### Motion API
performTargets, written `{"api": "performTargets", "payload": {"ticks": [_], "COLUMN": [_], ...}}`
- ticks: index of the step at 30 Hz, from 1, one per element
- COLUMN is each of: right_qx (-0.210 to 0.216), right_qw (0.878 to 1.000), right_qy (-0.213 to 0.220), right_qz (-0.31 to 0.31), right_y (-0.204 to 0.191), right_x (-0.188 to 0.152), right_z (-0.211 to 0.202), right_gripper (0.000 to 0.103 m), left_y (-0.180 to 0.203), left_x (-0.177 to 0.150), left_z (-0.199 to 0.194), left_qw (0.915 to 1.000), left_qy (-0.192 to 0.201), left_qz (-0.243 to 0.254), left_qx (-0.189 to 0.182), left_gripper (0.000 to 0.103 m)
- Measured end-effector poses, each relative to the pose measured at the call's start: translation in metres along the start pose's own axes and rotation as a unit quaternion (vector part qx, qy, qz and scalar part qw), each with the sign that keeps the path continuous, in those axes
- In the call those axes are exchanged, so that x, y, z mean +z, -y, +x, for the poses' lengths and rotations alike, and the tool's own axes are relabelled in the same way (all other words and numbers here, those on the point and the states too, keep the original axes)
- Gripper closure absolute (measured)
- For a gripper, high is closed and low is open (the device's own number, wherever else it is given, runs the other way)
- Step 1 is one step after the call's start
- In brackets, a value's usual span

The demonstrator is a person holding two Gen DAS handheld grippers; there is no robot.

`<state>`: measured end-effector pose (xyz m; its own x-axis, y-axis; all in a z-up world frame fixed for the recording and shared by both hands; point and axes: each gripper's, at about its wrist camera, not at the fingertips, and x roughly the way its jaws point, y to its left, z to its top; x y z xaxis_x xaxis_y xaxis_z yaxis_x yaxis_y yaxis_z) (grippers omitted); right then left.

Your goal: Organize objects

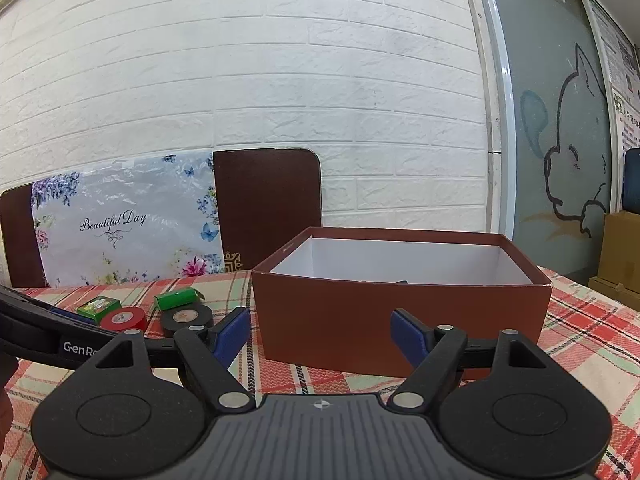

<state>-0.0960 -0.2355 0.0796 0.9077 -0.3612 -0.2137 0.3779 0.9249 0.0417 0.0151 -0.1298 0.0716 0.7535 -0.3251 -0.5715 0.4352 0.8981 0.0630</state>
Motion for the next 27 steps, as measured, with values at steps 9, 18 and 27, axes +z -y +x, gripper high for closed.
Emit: {"api": "performTargets", "payload": {"ticks": [9, 18, 27], "right_qx": [-0.001, 0.062, 0.189], "right_qw": [1.0, 0.997, 0.966], "right_qy": [0.006, -0.022, -0.119], "right_qz": [0.004, -0.033, -0.131], "right_y": [-0.005, -0.042, -0.116], "right_x": [0.008, 0.005, -0.026], "right_z": [0.001, 0.013, 0.029], "right_gripper": [0.027, 0.026, 0.026], "left_y": [-0.011, -0.054, -0.16], "left_x": [-0.003, -0.017, -0.075], "left_z": [-0.007, -0.016, -0.009], "left_qw": [0.9998, 0.9975, 0.9746], "left_qy": [0.002, 0.009, -0.029], "left_qz": [-0.003, -0.043, -0.136], "left_qx": [0.02, 0.056, 0.175], "left_gripper": [0.026, 0.025, 0.025]}}
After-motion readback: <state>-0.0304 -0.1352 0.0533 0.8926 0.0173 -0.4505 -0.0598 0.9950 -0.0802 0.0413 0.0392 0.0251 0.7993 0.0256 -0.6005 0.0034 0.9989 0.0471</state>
